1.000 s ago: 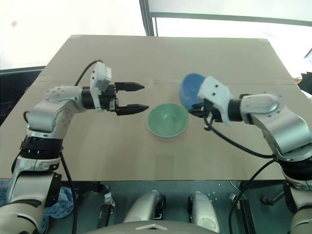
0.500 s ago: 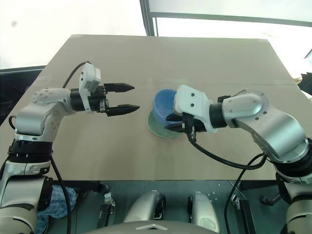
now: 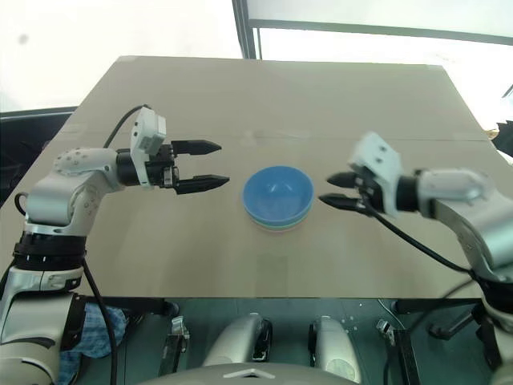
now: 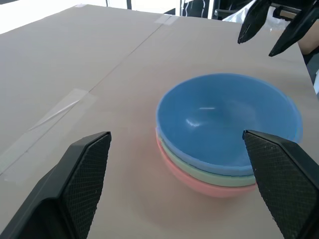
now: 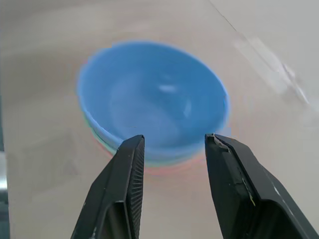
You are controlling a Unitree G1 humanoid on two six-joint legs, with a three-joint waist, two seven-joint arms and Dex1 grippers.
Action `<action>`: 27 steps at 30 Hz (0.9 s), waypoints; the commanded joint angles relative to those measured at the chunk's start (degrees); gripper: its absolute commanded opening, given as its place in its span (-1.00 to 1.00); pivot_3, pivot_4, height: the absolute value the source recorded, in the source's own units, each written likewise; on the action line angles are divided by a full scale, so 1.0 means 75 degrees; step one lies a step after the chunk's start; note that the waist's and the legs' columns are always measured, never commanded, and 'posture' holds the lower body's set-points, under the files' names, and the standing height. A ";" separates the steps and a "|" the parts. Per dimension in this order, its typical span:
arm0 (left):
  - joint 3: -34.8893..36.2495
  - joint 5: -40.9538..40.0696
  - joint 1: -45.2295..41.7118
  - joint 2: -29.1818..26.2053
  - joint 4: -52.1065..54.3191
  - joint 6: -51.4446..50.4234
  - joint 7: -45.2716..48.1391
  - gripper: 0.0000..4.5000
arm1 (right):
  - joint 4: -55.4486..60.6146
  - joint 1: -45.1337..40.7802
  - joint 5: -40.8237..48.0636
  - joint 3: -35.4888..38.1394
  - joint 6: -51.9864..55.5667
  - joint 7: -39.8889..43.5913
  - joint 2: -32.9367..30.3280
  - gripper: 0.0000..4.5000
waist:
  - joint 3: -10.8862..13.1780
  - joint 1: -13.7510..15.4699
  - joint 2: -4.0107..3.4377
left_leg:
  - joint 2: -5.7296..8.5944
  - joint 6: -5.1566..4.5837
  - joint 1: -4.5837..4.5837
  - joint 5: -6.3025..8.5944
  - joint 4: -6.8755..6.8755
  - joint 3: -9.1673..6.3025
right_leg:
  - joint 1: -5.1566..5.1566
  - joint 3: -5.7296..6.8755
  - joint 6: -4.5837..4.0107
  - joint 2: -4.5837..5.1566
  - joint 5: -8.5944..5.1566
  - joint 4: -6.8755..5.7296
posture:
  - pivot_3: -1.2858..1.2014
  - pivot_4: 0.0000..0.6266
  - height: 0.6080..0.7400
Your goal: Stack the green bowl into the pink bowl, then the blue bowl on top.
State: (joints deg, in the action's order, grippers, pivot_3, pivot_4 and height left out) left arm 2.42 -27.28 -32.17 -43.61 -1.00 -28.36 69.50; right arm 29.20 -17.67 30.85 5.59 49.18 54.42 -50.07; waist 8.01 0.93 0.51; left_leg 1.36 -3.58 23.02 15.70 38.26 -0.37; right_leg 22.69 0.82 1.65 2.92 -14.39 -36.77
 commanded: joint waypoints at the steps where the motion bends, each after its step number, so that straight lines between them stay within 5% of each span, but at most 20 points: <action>1: 0.0432 -0.0290 0.0464 -0.0159 0.0559 -0.0173 -0.0153 1.00 | 0.0184 0.1044 0.0142 0.1157 -0.0980 0.0512 -0.0185 -0.11 | 0.0004 -0.0039 -0.0007 | -0.0001 0.0000 0.0001 0.0000 -0.0001 0.0001 | 0.0002 -0.0001 0.0000 -0.0001 0.0000 0.0001 | 0.03 -0.52 1.00; 10: 0.1279 -0.0467 0.2026 -0.0696 0.1037 -0.0302 -0.0454 1.00 | -0.0489 0.2813 0.0643 0.3122 -0.2311 0.1618 -0.0180 -0.11 | 0.0006 -0.0023 -0.0009 | -0.0020 -0.0023 -0.0042 0.0015 0.0010 0.0010 | -0.0024 -0.0008 -0.0001 -0.0006 0.0000 -0.0022 | 0.03 -0.52 1.00; 27: 0.1938 -0.0489 0.3482 -0.0623 0.1788 0.0200 -0.0981 1.00 | -0.1342 0.2496 0.0470 0.2147 -0.3345 0.1883 -0.0088 -0.11 | 0.0007 -0.0006 -0.0012 | -0.0018 -0.0024 -0.0029 0.0018 0.0001 0.0010 | -0.0016 -0.0008 -0.0004 0.0004 -0.0001 -0.0006 | 0.03 -0.52 1.00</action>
State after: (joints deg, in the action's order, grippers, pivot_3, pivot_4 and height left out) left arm 15.31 -30.66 -6.29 -48.12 9.74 -28.61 62.45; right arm 19.22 1.98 34.21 21.32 25.78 68.22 -50.54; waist 8.06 0.88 0.42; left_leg 1.22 -3.76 22.80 15.84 38.27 -0.30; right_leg 22.57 0.76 1.62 2.95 -14.40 -36.82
